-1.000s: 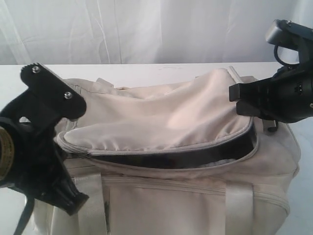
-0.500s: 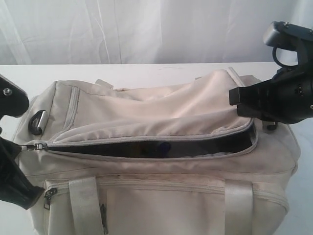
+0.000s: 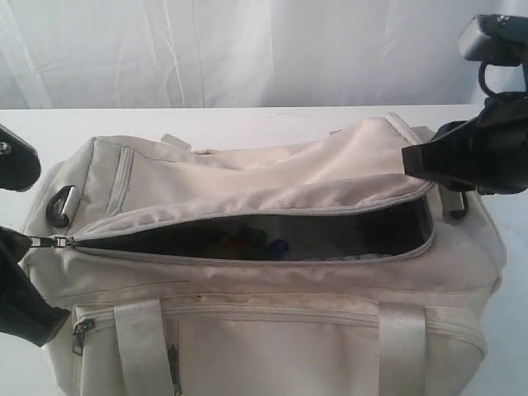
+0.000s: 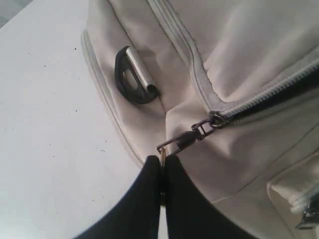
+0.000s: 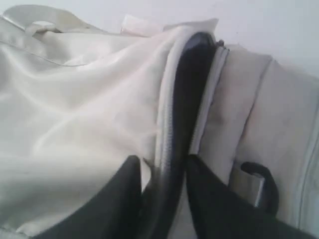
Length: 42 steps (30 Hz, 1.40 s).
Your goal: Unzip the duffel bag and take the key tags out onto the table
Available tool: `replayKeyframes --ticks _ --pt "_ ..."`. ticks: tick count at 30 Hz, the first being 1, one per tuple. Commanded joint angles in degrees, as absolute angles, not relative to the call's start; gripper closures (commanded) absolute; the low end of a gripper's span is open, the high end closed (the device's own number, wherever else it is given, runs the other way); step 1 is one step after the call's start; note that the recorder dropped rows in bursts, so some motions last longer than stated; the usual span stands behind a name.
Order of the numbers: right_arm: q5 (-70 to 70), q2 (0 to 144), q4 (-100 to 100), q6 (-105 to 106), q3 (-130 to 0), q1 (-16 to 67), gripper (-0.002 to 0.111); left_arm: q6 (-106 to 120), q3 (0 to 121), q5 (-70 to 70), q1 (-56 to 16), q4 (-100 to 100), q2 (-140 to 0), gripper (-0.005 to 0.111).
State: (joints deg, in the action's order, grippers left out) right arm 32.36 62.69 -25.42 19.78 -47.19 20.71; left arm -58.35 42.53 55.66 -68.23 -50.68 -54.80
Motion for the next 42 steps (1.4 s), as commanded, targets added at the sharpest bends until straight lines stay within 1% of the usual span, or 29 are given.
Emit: replayKeyframes --ticks 1,3,8,12,15,20,25,31,33,37,42 --pt "32.8 58.2 -24.8 24.9 -47.9 20.6 0.052 -57.7 42.0 59.3 -68.1 -52.1 -54.1 0.107" --pt "33.9 56.2 -25.9 28.0 -48.6 20.6 0.047 -55.9 42.0 58.9 -68.1 -52.1 -54.1 0.107" --pt "39.6 53.6 -37.0 41.9 -49.5 21.9 0.047 -51.6 42.0 57.0 -68.1 -53.7 -54.1 0.107" --pt "46.7 54.6 -46.7 59.4 -49.5 26.1 0.047 -48.3 42.0 54.5 -68.1 -54.1 -53.9 0.107" --pt "47.2 56.3 -49.5 66.8 -49.5 29.7 0.047 -46.8 42.0 52.4 -68.1 -54.1 -53.9 0.107" --pt "40.9 60.4 -50.7 74.3 -49.5 36.6 0.047 -45.7 42.0 51.8 -68.1 -54.1 -53.9 0.107" --pt "34.3 66.8 -52.0 80.1 -49.5 43.9 0.047 -43.6 42.3 47.1 -68.1 -53.8 -53.9 0.107" --pt "20.7 74.4 -55.8 84.9 -49.5 52.2 0.047 -40.8 43.8 44.7 -68.1 -53.7 -53.9 0.107" --pt "16.9 76.8 -57.6 85.5 -49.6 54.4 0.047 -39.3 44.3 45.0 -68.1 -53.6 -53.9 0.107" --pt "16.0 81.1 -59.0 85.5 -50.9 58.2 0.047 -37.2 45.3 50.3 -68.1 -53.5 -53.9 0.107" --pt "6.1 85.0 -59.4 85.5 -53.2 63.2 0.047 -34.0 46.9 54.9 -68.1 -53.2 -53.7 0.107"
